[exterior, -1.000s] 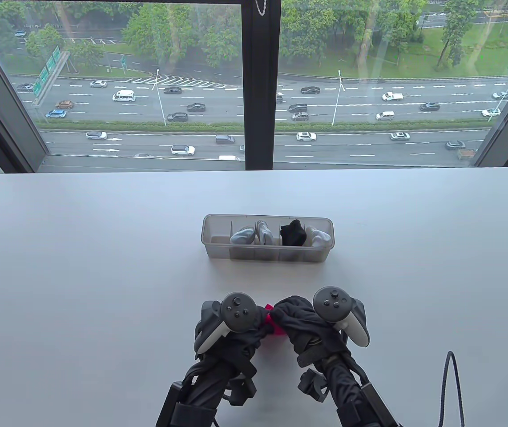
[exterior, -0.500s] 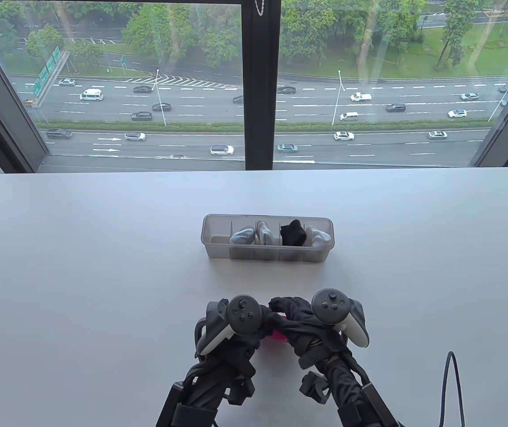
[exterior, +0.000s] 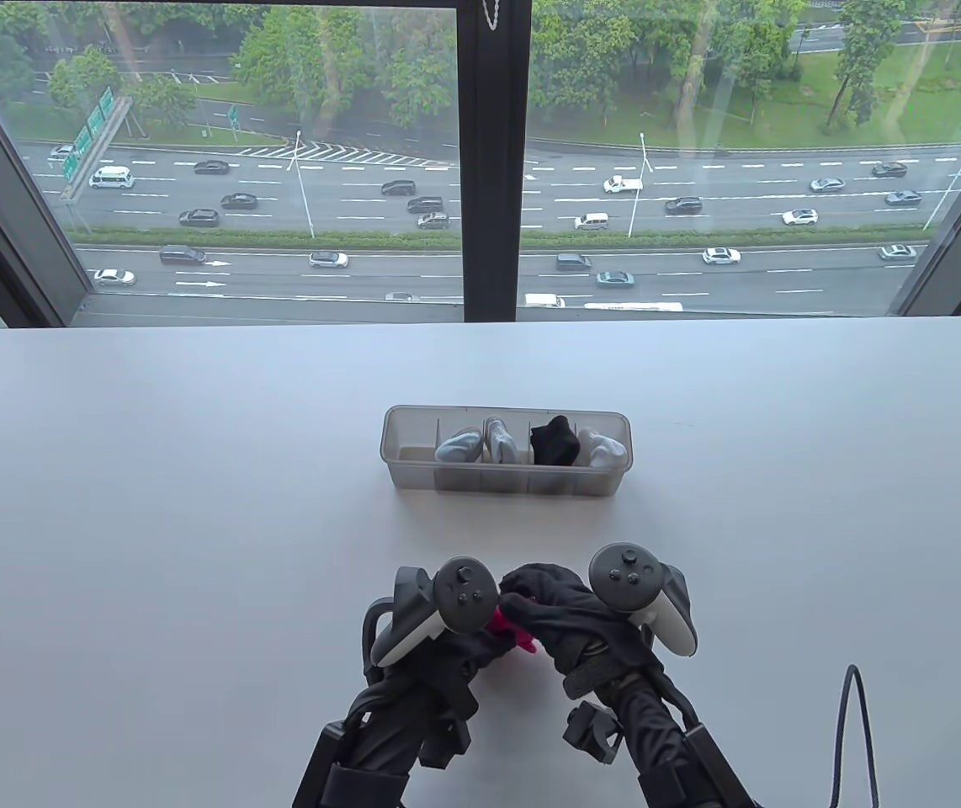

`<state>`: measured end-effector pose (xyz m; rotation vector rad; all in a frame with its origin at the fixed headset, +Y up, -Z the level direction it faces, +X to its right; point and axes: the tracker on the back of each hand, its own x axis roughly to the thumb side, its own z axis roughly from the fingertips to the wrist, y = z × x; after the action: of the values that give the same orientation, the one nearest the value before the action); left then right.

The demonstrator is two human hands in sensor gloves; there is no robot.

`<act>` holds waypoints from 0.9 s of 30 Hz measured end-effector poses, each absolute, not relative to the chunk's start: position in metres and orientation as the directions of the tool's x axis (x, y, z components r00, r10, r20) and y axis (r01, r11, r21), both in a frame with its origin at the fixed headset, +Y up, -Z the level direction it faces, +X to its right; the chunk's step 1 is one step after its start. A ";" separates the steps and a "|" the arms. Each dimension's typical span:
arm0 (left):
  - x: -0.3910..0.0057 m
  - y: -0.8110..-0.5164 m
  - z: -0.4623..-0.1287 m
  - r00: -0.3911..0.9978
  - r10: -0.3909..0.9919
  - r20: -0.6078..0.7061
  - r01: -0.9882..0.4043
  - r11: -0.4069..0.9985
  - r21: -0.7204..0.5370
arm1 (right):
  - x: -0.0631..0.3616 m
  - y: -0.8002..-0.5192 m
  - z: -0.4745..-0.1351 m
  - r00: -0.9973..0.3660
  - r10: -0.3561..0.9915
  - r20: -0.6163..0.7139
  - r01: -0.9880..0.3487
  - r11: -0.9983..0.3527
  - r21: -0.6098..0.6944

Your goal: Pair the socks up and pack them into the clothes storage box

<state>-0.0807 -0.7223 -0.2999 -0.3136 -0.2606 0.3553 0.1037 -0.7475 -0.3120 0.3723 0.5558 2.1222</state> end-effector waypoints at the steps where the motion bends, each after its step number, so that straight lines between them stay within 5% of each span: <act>1: -0.081 -0.723 -0.300 0.903 0.383 0.195 -0.307 0.892 -0.333 | 0.104 -0.746 -0.313 -0.576 0.815 0.064 -0.686 -0.525 0.504; 9: -0.076 -0.714 -0.296 0.877 0.406 0.257 -0.352 0.907 -0.232 | 0.114 -0.750 -0.314 -0.515 0.857 0.004 -0.757 -0.458 0.466; 16: -0.079 -0.723 -0.300 0.882 0.403 0.243 -0.315 0.889 -0.331 | 0.111 -0.745 -0.314 -0.581 0.810 0.076 -0.697 -0.544 0.468; 20: -0.079 -0.720 -0.297 0.909 0.354 0.221 -0.282 0.911 -0.301 | 0.108 -0.748 -0.314 -0.475 0.880 -0.006 -0.758 -0.406 0.511; 27: -0.078 -0.717 -0.297 0.894 0.375 0.245 -0.323 0.919 -0.228 | 0.108 -0.749 -0.312 -0.530 0.846 0.054 -0.714 -0.479 0.510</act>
<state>-0.0778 -0.7174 -0.2966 -0.1835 -0.2896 0.3637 0.1083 -0.7489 -0.3117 0.3710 0.5388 2.0835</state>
